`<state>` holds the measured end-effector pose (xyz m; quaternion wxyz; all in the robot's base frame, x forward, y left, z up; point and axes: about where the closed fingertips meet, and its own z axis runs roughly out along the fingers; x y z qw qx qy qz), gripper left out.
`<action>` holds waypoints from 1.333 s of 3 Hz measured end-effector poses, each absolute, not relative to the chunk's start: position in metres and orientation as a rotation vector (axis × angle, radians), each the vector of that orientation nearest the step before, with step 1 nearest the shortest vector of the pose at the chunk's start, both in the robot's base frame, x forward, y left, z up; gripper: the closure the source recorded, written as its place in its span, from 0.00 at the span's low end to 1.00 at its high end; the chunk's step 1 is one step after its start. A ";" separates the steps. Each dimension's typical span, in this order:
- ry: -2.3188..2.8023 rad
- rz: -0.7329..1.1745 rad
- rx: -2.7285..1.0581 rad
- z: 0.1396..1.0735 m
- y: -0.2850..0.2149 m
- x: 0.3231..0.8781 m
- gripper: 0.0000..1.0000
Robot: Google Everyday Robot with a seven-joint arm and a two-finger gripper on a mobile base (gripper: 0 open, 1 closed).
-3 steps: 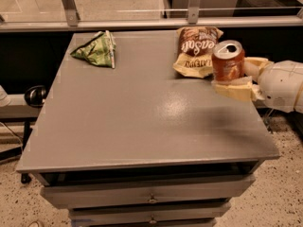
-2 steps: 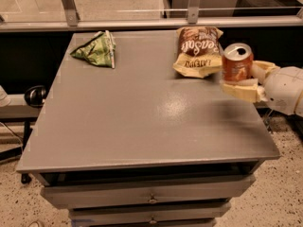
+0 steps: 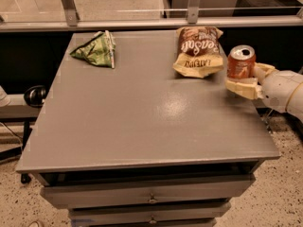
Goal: Move coke can near brown chip bag
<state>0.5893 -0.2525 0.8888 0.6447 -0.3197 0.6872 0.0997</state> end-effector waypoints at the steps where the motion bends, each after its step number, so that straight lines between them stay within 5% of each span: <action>1: 1.591 0.244 -0.664 0.869 -0.252 0.606 1.00; 4: 1.630 0.284 -0.604 0.852 -0.243 0.620 0.36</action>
Offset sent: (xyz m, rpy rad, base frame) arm 0.0416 0.0126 -0.0619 0.1439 0.1236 -0.0968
